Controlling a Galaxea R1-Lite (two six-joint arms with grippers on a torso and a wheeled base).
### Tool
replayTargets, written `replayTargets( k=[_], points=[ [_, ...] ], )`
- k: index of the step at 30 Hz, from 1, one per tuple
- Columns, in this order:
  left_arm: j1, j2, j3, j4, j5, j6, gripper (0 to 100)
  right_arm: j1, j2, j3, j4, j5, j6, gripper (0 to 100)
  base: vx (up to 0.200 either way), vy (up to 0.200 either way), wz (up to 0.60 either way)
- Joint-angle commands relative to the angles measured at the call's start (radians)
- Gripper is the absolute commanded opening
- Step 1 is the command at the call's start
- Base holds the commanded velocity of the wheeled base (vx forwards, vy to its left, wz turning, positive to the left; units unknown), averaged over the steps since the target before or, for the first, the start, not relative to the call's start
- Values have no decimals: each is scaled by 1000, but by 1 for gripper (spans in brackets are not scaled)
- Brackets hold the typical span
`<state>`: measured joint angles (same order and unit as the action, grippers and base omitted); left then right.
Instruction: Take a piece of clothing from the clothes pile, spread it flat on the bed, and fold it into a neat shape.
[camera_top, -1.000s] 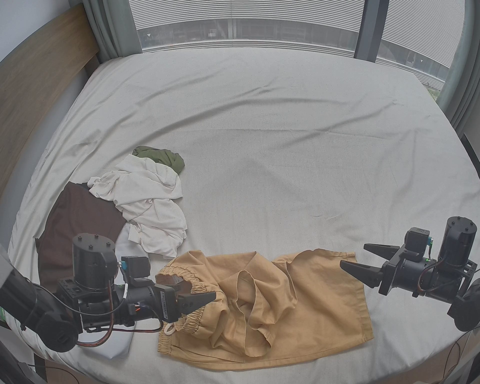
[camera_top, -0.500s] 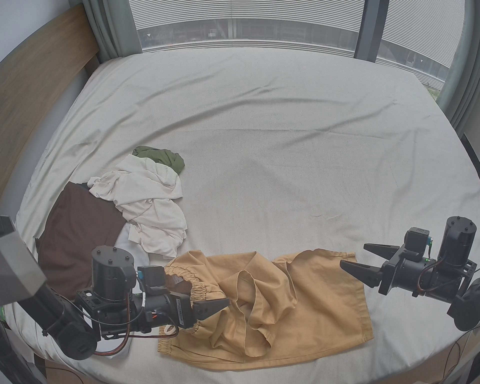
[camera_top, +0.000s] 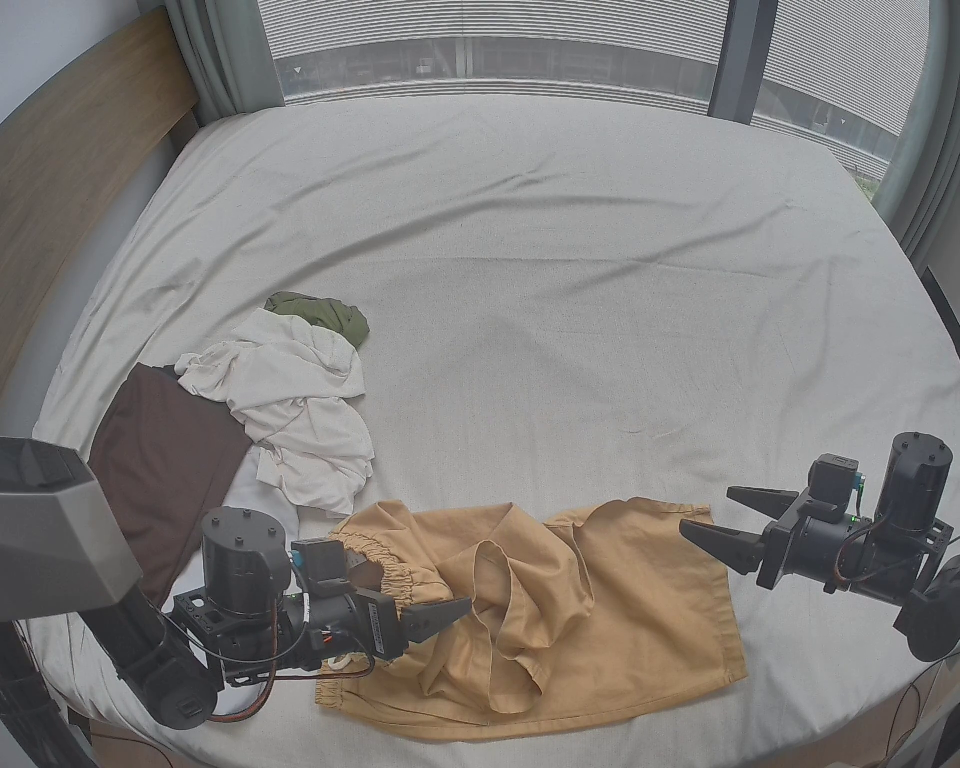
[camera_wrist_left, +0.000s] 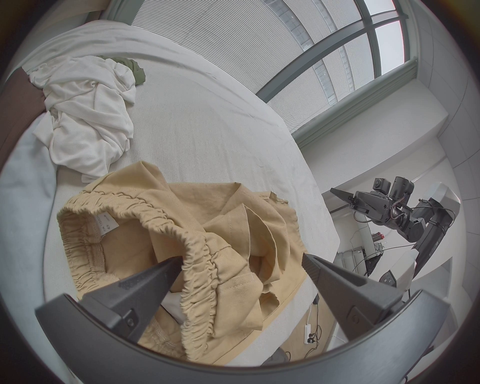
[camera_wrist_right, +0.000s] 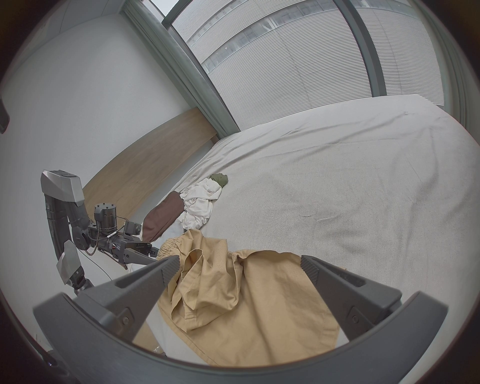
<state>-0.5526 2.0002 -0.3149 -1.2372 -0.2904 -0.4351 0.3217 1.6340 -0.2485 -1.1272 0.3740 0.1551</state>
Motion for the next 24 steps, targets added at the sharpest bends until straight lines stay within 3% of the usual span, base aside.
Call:
replayTargets(
  k=[1,10,16,24],
  points=[
    [-1,42,5,-16,7,-1,0,0,3,0,0,0,0,100,0,0,0],
    [2,78,-4,-103,36,-4,0,0,3,0,0,0,0,100,0,0,0],
    [6,75,-6,-300,48,-27,0,4,1,2,0,0,-2,100,0,0,0],
    [10,69,-10,-314,45,-17,0,5,3,2,0,0,-2,100,0,0,0]
  ],
)
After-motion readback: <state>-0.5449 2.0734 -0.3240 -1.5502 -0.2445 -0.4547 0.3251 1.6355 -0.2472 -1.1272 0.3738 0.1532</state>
